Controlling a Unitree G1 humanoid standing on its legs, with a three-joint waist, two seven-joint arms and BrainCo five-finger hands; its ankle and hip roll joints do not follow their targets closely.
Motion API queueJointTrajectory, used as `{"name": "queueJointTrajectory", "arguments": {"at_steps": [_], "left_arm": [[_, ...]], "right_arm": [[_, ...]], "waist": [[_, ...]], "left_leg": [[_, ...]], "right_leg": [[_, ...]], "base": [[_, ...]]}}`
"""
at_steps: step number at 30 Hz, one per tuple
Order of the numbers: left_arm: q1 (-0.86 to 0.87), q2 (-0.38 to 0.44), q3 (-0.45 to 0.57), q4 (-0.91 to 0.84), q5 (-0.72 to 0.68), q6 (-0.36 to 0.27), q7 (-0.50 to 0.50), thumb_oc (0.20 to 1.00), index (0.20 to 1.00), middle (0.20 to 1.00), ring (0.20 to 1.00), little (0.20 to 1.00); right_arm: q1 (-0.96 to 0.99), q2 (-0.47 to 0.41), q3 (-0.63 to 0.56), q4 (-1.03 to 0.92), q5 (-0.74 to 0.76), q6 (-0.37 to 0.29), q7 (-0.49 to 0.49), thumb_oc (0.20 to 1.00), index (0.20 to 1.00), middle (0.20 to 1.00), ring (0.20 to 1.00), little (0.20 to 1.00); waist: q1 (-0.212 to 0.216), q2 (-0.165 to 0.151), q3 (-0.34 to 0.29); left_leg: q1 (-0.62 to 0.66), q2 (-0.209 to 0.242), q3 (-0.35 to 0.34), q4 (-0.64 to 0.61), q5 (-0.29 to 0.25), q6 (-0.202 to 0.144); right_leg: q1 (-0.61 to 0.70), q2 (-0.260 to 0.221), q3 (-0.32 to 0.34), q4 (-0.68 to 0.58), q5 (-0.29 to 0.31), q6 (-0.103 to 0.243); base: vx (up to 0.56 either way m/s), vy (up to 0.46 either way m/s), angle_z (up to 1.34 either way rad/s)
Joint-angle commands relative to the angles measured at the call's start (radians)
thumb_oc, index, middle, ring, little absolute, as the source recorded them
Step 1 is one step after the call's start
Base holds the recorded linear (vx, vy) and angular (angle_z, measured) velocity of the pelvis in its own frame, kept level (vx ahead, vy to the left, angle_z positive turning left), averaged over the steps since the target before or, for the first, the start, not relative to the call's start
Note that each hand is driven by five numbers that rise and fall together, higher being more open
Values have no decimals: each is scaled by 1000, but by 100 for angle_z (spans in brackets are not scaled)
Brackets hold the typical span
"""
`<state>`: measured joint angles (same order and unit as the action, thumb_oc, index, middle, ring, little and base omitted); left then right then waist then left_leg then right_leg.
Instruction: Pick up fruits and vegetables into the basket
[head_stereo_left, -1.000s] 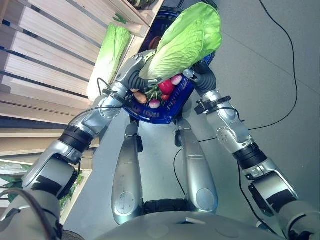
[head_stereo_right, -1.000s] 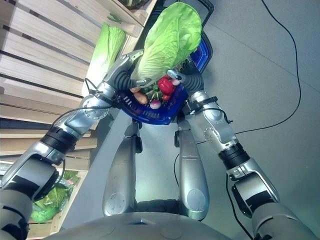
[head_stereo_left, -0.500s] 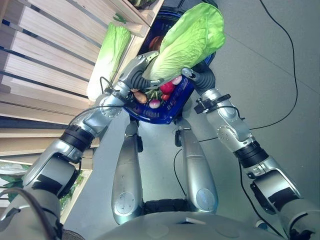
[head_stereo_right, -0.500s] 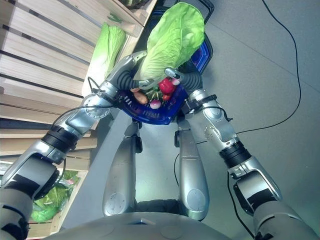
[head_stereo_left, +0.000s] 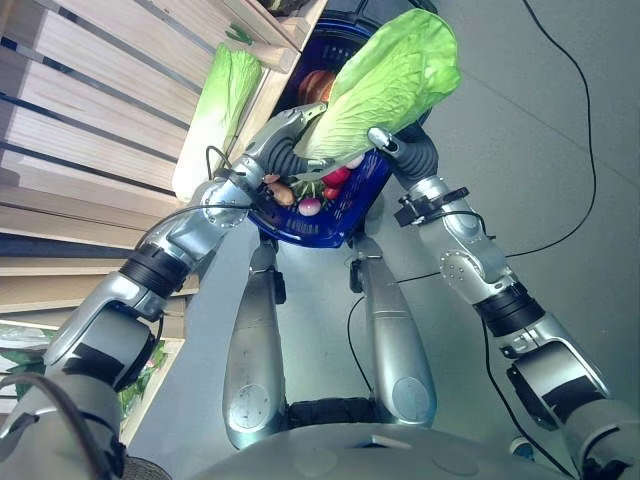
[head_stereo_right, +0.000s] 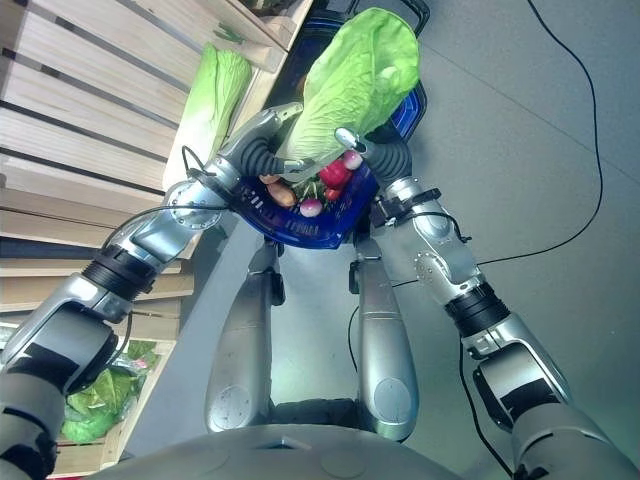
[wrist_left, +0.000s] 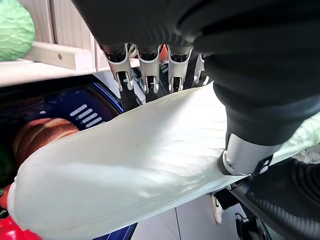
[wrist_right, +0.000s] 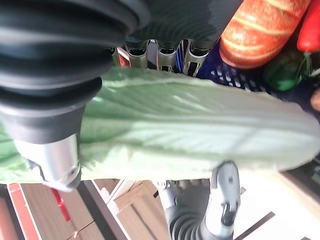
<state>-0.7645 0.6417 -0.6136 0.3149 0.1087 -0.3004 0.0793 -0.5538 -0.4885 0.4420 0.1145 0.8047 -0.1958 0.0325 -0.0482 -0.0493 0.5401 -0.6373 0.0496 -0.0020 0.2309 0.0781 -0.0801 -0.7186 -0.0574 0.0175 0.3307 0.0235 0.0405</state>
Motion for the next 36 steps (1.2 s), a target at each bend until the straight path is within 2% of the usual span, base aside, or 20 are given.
{"name": "queueJointTrajectory", "arguments": {"at_steps": [1, 12, 16, 17, 18, 24, 29, 36], "left_arm": [[-4, -17, -53, -66, -4, 7, -47, 200, 200, 200, 200, 200], [-9, -13, -69, -71, -8, 26, -79, 200, 200, 200, 200, 200], [-4, -15, -66, -72, -8, 41, -52, 200, 200, 200, 200, 200], [1, -18, -64, -70, -13, 50, -33, 912, 912, 912, 912, 912], [4, -21, -61, -66, -19, 52, -21, 1000, 1000, 1000, 1000, 1000], [40, -46, -24, -48, -47, 54, 96, 1000, 1000, 1000, 1000, 1000], [88, -95, 55, -34, -62, 40, 256, 1000, 1000, 1000, 1000, 1000], [121, -135, 124, -27, -60, 33, 359, 1000, 1000, 1000, 1000, 1000]], "right_arm": [[-39, 23, 31, -204, 3, -80, 78, 200, 200, 200, 200, 200], [-38, 21, 35, -199, 8, -86, 84, 200, 200, 200, 200, 200], [-37, 22, 39, -199, 11, -90, 84, 200, 200, 200, 200, 200], [-37, 26, 42, -199, 7, -92, 79, 200, 200, 200, 200, 200], [-36, 27, 44, -199, 6, -94, 76, 200, 200, 200, 200, 200], [-32, 32, 43, -194, 4, -103, 69, 200, 200, 200, 200, 200], [-20, 59, 33, -192, -20, -108, 56, 200, 200, 200, 200, 200], [-9, 82, 7, -194, -43, -102, 44, 200, 200, 200, 200, 200]], "waist": [[-18, 13, -20], [-19, 14, -20], [-18, 13, -20], [-17, 13, -20], [-17, 13, -20], [-11, 11, -20], [-3, 8, -20], [2, 4, -20]], "left_leg": [[-10, -48, 27, 21, -49, 14], [-9, -45, 31, 16, -48, 14], [-9, -45, 32, 15, -48, 14], [-9, -46, 30, 15, -48, 14], [-10, -46, 31, 15, -48, 14], [-5, -48, 29, 18, -54, 13], [-5, -51, 23, 20, -56, 13], [-6, -55, 18, 24, -57, 13]], "right_leg": [[56, 26, -73, -33, -7, 50], [57, 24, -78, -37, -5, 51], [58, 24, -79, -39, -5, 51], [57, 24, -79, -40, -4, 51], [57, 24, -79, -40, -4, 50], [65, 23, -82, -41, -11, 50], [67, 23, -85, -39, -14, 49], [68, 25, -89, -34, -18, 45]], "base": [[0, 0, 0], [0, 0, 0], [0, 0, 0], [0, 0, 0], [0, 0, 0], [0, 0, 0], [0, 0, 0], [1, -1, 1]]}}
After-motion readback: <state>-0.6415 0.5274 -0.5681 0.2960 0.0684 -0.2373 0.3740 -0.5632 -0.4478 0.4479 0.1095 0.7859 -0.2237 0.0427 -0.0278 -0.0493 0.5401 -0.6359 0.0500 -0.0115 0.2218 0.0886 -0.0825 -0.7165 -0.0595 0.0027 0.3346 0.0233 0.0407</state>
